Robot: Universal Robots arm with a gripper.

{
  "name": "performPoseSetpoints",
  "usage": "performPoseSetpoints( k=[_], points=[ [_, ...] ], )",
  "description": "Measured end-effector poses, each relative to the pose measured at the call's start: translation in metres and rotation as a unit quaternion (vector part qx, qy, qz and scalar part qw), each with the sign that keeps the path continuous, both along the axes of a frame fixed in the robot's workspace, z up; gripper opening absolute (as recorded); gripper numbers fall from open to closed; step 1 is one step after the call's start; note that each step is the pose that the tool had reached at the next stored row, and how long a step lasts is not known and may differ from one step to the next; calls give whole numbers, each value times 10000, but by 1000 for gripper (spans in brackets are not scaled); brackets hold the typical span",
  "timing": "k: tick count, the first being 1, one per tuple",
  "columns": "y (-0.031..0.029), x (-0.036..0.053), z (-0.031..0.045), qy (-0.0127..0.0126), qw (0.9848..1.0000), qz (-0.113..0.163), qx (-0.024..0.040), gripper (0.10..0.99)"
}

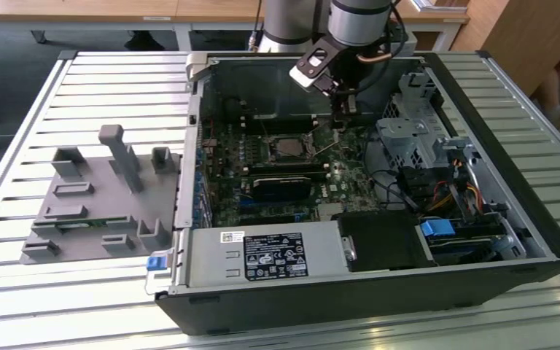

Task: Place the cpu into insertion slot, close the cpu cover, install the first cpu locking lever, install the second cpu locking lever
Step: 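Close the cpu cover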

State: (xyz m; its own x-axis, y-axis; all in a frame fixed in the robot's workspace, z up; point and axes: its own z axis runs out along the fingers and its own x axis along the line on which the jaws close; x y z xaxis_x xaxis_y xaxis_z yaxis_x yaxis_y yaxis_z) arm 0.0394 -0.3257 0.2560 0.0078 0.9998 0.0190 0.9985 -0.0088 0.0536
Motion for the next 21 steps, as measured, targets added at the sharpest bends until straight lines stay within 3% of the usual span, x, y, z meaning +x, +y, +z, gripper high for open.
performPoseSetpoints(
  k=[21],
  points=[
    [47,126,-38,13,10000,0,-1,114]
  ],
)
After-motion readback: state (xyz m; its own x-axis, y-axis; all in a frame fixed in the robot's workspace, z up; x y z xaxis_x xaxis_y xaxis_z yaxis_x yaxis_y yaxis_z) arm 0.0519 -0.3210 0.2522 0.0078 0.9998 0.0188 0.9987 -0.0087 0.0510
